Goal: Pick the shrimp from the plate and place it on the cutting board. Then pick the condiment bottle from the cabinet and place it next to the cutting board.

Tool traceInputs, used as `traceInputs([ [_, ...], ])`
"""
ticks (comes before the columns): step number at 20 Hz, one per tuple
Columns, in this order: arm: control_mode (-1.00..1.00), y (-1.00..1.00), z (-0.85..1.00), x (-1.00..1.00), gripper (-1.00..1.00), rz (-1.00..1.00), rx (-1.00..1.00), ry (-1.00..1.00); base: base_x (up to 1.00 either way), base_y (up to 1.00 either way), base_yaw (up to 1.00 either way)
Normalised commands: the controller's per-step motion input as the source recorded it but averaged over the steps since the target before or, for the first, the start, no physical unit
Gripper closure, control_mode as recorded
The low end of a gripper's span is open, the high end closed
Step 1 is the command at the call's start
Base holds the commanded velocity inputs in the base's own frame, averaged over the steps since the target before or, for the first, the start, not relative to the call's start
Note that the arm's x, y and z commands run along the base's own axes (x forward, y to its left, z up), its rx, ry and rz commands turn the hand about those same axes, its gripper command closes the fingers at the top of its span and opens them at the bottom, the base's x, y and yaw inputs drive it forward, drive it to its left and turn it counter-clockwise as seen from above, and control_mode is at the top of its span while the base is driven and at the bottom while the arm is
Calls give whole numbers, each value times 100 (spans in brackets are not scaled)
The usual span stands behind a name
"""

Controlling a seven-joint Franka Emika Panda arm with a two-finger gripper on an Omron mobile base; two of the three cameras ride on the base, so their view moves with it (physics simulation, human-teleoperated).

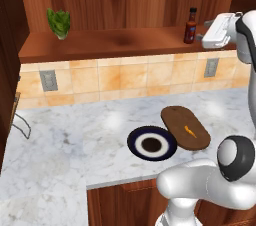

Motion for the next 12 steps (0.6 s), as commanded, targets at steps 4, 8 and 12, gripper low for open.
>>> traceInputs([
  [4,-100,-2,5,15,-100,-1,0,0,0,0,0],
  [8,-100,0,7,13,-100,-1,2,1,0,0,0],
  [12,-100,-1,7,14,-100,-1,3,0,0,0,0],
])
